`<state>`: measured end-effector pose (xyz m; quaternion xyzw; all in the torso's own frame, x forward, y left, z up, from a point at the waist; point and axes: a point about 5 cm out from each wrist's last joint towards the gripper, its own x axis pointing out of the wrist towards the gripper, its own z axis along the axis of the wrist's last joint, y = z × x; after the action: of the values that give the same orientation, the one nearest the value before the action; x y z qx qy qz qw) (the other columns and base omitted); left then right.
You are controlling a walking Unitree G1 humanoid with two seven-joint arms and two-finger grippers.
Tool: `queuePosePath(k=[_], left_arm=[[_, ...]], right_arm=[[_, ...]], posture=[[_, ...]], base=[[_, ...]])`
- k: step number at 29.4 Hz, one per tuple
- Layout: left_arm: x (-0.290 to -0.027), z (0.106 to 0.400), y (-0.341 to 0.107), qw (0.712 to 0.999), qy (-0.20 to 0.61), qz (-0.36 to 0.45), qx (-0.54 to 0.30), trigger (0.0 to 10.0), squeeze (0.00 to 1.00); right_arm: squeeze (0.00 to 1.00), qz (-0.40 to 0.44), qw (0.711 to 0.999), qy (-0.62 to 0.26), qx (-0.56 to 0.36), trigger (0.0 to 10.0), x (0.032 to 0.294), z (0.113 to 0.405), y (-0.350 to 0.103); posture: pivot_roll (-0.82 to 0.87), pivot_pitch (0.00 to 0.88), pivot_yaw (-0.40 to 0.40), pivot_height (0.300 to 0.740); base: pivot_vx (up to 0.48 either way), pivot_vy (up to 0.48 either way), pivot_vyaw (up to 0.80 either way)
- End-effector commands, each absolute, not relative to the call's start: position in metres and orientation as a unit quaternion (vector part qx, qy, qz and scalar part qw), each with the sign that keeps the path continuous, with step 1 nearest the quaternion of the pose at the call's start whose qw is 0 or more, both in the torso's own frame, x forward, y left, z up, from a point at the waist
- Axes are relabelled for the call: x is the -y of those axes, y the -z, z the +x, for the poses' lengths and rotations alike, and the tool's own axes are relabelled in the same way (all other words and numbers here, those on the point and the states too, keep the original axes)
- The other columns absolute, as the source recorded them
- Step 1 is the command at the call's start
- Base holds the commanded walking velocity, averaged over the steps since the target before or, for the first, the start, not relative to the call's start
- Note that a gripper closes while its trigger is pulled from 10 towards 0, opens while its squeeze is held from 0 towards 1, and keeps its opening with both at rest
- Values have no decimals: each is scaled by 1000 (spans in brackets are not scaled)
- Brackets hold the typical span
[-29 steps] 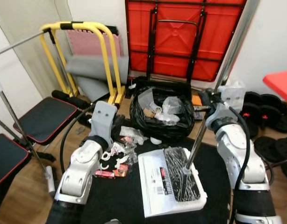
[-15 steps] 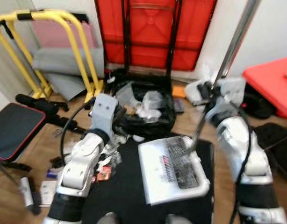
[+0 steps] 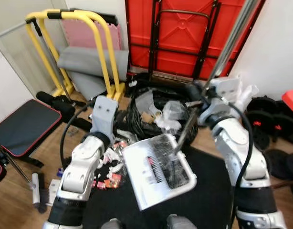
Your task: Sweep floor
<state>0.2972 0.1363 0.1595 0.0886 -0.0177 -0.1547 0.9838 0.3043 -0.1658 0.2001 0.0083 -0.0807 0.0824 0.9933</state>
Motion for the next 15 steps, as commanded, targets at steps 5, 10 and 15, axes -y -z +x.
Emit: queuePosePath(k=[5,10,15], left_arm=[[-138,296,-155,984,152,91,8,10000,0],[-138,296,-155,984,153,90,8,10000,0],[-137,296,-154,986,149,81,5,10000,0]], right_arm=[[0,16,992,-68,107,10000,163,305,-212],[0,17,993,-36,111,10000,166,307,-213],[0,20,995,-14,94,10000,168,310,-211]], posture=[[-173,105,-92,740],[-175,104,-90,740],[-174,97,-92,740]], base=[[0,0,0],[0,0,0],[0,0,0]])
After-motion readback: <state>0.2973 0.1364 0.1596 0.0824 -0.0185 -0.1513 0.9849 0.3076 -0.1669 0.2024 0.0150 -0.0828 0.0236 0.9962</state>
